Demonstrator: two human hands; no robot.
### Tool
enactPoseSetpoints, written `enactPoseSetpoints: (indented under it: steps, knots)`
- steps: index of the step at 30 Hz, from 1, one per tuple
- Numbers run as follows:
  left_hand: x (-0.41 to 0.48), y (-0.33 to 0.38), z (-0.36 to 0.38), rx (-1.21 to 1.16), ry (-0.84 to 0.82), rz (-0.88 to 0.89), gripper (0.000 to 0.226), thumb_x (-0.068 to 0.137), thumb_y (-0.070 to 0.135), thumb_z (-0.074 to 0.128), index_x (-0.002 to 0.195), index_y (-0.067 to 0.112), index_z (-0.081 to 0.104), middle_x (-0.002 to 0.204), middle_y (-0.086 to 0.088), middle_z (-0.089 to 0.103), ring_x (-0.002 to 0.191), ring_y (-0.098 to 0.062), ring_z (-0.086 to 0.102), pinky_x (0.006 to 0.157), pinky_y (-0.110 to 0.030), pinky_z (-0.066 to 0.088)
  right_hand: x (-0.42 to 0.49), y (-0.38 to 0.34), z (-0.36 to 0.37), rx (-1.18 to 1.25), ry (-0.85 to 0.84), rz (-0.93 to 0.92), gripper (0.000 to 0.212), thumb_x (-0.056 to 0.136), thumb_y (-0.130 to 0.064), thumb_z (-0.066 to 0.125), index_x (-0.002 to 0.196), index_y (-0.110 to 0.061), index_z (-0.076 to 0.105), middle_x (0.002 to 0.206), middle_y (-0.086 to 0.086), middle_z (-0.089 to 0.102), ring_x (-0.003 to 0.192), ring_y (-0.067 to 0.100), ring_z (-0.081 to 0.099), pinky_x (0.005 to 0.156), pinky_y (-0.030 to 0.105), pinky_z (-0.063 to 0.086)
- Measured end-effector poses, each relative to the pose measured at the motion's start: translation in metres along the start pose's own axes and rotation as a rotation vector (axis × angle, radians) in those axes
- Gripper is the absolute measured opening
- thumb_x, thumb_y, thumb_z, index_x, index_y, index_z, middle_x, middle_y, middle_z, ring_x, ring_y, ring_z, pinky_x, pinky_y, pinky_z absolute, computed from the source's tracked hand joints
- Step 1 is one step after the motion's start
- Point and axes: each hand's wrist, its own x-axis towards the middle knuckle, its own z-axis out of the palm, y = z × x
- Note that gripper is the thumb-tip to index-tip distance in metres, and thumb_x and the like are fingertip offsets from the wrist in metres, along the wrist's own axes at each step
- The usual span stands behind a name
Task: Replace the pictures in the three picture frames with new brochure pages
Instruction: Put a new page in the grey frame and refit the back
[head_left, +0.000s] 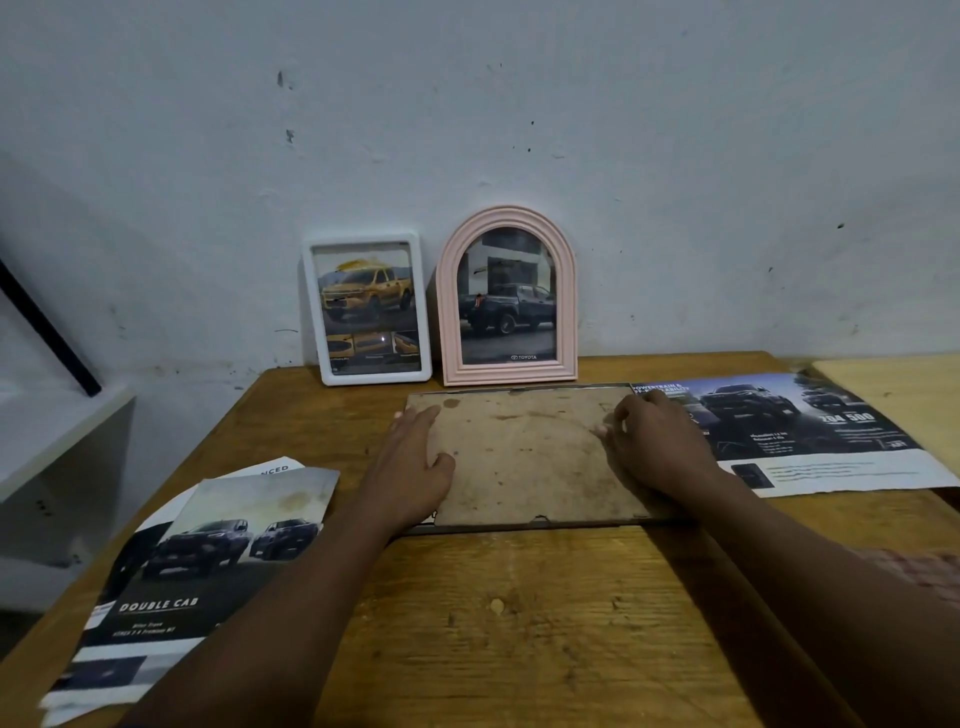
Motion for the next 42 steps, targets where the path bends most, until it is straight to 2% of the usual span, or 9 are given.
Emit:
enactPoseSetpoints:
  steps: [7,11,17,20,23,27,30,37,42]
  knots:
    - [0.008,-0.007,0.003,0.208,-0.104,0.011,0.057,0.107,0.044,0.035,0.160,0.027,0.024,0.170,-0.002,0.000,0.155,-0.020,-0.010,0.122,-0.042,0.006,0.001,0.000,0.000,-0.021,-0.071,-0.030,0.045,0.097,-0.049,0.050,0.121,-0.013,0.061,0.128,0.015,0.055,0.118,0.031,0.051,0.097,0.042,0.044]
    - [0.005,-0.004,0.005,0.063,0.025,-0.006,0.054,0.107,0.037,0.039,0.158,0.024,0.030,0.170,-0.001,0.007,0.155,-0.019,0.002,0.122,-0.039,0.010,-0.005,0.001,-0.004,-0.010,-0.225,-0.075,0.058,0.095,-0.056,0.031,0.127,-0.014,0.054,0.133,0.014,0.051,0.126,0.033,0.045,0.103,0.043,0.039]
    - [-0.003,-0.001,0.006,0.052,0.196,-0.055,0.053,0.097,0.023,0.055,0.149,0.014,0.047,0.156,-0.007,0.039,0.141,-0.025,0.038,0.110,-0.037,0.035,-0.014,-0.003,0.001,0.007,0.072,0.010,0.039,0.092,-0.044,0.054,0.115,-0.012,0.058,0.118,0.012,0.057,0.107,0.026,0.053,0.087,0.038,0.047]
    - [0.001,-0.004,0.007,0.038,0.192,-0.068,0.049,0.096,0.021,0.055,0.145,0.012,0.051,0.152,-0.009,0.044,0.138,-0.025,0.041,0.108,-0.034,0.036,-0.012,0.001,0.000,0.000,0.065,-0.006,0.032,0.089,-0.042,0.054,0.100,-0.014,0.063,0.107,0.010,0.060,0.099,0.024,0.053,0.081,0.036,0.045]
    - [0.005,-0.007,0.007,0.025,0.173,-0.048,0.046,0.099,0.018,0.053,0.145,0.015,0.052,0.157,-0.008,0.039,0.144,-0.024,0.035,0.111,-0.031,0.030,-0.008,0.008,-0.004,-0.022,-0.112,-0.069,0.027,0.092,-0.039,0.054,0.105,-0.016,0.063,0.120,0.011,0.060,0.115,0.027,0.049,0.094,0.040,0.042]
    - [0.005,-0.009,0.007,0.028,0.149,-0.046,0.045,0.103,0.025,0.050,0.147,0.019,0.050,0.161,-0.005,0.034,0.148,-0.022,0.028,0.115,-0.033,0.025,-0.012,0.010,-0.009,-0.114,-0.262,-0.111,0.044,0.100,-0.045,0.044,0.134,-0.019,0.051,0.146,0.011,0.046,0.136,0.033,0.035,0.111,0.046,0.030]
    - [0.004,-0.009,0.007,0.053,0.126,-0.040,0.047,0.103,0.032,0.044,0.148,0.020,0.048,0.161,-0.005,0.033,0.149,-0.023,0.027,0.117,-0.039,0.025,-0.020,0.008,-0.006,-0.123,-0.153,-0.092,0.053,0.099,-0.053,0.042,0.142,-0.022,0.045,0.150,0.008,0.043,0.138,0.034,0.033,0.108,0.046,0.033]
    - [0.000,-0.001,0.004,0.214,0.039,-0.049,0.056,0.101,0.039,0.043,0.154,0.021,0.037,0.165,-0.009,0.022,0.147,-0.031,0.026,0.117,-0.045,0.030,-0.014,0.008,-0.007,-0.156,-0.073,-0.077,0.050,0.090,-0.066,0.047,0.120,-0.028,0.058,0.131,0.003,0.060,0.125,0.030,0.045,0.100,0.045,0.039]
    - [0.001,0.002,0.003,0.293,0.009,-0.045,0.056,0.101,0.043,0.041,0.152,0.020,0.037,0.163,-0.010,0.025,0.143,-0.032,0.033,0.115,-0.044,0.033,-0.019,0.003,-0.003,-0.141,-0.143,-0.185,0.044,0.101,-0.043,0.038,0.140,-0.024,0.045,0.152,0.004,0.039,0.143,0.028,0.029,0.111,0.045,0.028]
